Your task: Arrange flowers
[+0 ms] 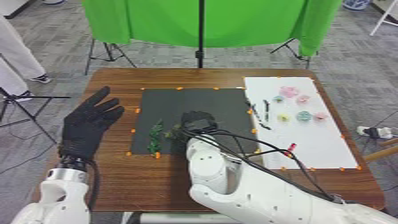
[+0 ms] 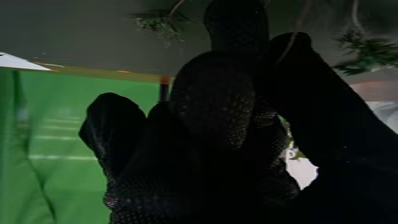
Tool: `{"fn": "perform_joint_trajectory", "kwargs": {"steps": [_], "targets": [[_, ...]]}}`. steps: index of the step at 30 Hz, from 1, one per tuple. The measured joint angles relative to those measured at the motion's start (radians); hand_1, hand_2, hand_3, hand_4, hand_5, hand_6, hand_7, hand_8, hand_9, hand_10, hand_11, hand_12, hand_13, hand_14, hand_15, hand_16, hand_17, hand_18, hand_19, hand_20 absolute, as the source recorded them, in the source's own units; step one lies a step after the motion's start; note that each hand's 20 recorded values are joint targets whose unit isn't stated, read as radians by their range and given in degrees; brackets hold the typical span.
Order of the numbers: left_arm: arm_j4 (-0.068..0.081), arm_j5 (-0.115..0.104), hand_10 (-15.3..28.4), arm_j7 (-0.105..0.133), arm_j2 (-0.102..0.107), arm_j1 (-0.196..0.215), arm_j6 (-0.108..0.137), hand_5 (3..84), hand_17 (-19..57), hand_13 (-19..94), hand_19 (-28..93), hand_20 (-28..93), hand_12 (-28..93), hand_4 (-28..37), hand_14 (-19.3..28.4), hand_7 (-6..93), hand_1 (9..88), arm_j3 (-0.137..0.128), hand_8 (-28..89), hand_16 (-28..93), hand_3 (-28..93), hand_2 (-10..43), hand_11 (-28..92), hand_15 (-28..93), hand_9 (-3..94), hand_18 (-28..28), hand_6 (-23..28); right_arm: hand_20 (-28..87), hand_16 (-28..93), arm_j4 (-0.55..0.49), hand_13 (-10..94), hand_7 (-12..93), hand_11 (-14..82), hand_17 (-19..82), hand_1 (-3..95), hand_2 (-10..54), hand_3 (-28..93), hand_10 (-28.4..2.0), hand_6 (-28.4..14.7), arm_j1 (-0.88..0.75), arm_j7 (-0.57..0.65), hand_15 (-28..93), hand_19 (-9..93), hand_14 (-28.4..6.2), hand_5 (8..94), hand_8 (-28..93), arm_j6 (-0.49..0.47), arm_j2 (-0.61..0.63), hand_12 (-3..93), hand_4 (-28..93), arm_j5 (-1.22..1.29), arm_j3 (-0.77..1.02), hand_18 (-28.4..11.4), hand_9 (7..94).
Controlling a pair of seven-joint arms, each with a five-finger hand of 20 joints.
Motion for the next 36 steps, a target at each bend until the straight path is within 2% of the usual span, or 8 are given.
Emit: {"fn": "perform_joint_trajectory", "kwargs": {"steps": [4, 10, 13, 19, 26, 30, 34, 36], "targets": [[0.003, 0.002, 20.5, -0.005, 0.000, -0.009, -0.005, 39.3, -7.2, 28, 59, 11, 11, -23.1, 27.7, 14.4, 25.7, 0.006, -10, -9, 79, 7.5, 27, 55, 37.6, 27.2, 9.7, 66, 20, 0.003, 88, 36, 57.4, 51, 40.3, 1.0, 77, -12.8, -0.1, 0.007, 0.011, 83, 93, -11.4, 93.7, -15, -0.005, -0.009, 15.5, -21, 0.018, 0.005, -28.4, 93.7], [0.003, 0.002, 20.6, -0.006, 0.000, -0.012, -0.005, 39.8, -7.2, 28, 59, 11, 11, -22.6, 27.7, 14.5, 26.6, 0.008, -10, -9, 80, 7.8, 27, 55, 37.7, 27.1, 9.8, 66, 20, 0.003, 89, 37, 57.5, 52, 36.1, -1.6, 74, -13.0, 0.3, -0.006, 0.014, 82, 93, -11.3, 93.7, -16, -0.116, -0.030, 14.5, -23, 0.026, 0.040, -28.4, 93.7], [0.005, 0.004, 20.6, -0.009, 0.000, -0.014, -0.006, 39.9, -7.2, 28, 59, 11, 11, -22.3, 27.6, 14.7, 26.6, 0.009, -10, -9, 80, 7.8, 27, 55, 37.7, 27.0, 9.8, 66, 20, 0.003, 89, 37, 57.5, 52, 34.4, -0.9, 72, -12.9, 0.3, -0.015, 0.014, 82, 93, -11.3, 93.7, -16, -0.115, -0.034, 14.5, -24, 0.026, 0.043, -28.4, 93.7], [0.011, 0.006, 20.6, -0.018, 0.000, -0.025, -0.009, 40.1, -7.2, 28, 59, 11, 11, -22.0, 27.6, 14.7, 26.7, 0.016, -10, -9, 80, 7.8, 27, 55, 37.8, 26.9, 10.0, 66, 20, 0.003, 88, 35, 56.8, 52, 31.6, 1.0, 72, -12.5, 0.1, -0.023, 0.013, 82, 93, -11.4, 93.7, -16, -0.085, -0.037, 14.4, -24, 0.023, 0.041, -28.4, 93.7], [0.011, 0.007, 20.6, -0.020, -0.002, -0.023, -0.011, 40.3, -7.2, 28, 59, 11, 11, -21.9, 27.7, 14.9, 26.3, 0.017, -10, -9, 80, 7.8, 28, 55, 37.8, 26.9, 10.1, 66, 20, 0.004, 89, 36, 57.6, 52, 30.1, 2.0, 71, -12.3, 0.0, -0.019, 0.012, 82, 93, -11.0, 93.7, -15, 0.000, -0.034, 14.4, -24, -0.008, 0.021, -28.4, 93.7], [0.009, 0.006, 20.6, -0.017, -0.002, -0.015, -0.010, 40.4, -7.2, 28, 59, 11, 11, -22.0, 27.6, 14.9, 26.3, 0.015, -10, -9, 80, 7.8, 28, 55, 37.8, 26.9, 10.2, 66, 20, -0.001, 89, 36, 57.6, 52, 29.7, 2.1, 71, -12.5, -0.2, -0.015, 0.013, 82, 93, -11.1, 93.7, -16, 0.014, -0.028, 14.2, -24, -0.027, 0.019, -28.4, 93.7], [0.000, 0.003, 20.6, -0.003, -0.003, 0.010, -0.006, 40.4, -7.2, 28, 59, 11, 11, -22.1, 27.6, 14.8, 26.2, 0.005, -10, -9, 80, 7.6, 27, 55, 37.7, 26.9, 10.2, 59, 19, -0.029, 84, 22, 45.9, 46, 29.4, 1.7, 72, -13.2, -0.9, -0.016, 0.000, 79, 93, -11.9, 93.7, -13, 0.042, -0.010, 17.3, -24, -0.042, 0.038, -28.4, 93.7], [-0.005, 0.001, 20.7, 0.009, -0.003, 0.026, -0.003, 40.4, -7.2, 28, 59, 11, 11, -22.3, 27.6, 14.8, 26.1, 0.000, -10, -9, 80, 7.6, 27, 55, 37.8, 26.9, 10.2, 55, 19, -0.050, 82, 17, 41.2, 43, 29.3, 1.6, 72, -13.8, -1.2, -0.019, -0.022, 79, 93, -12.4, 93.0, -12, 0.112, 0.009, 18.8, -23, -0.060, 0.052, -28.4, 93.7]]}}
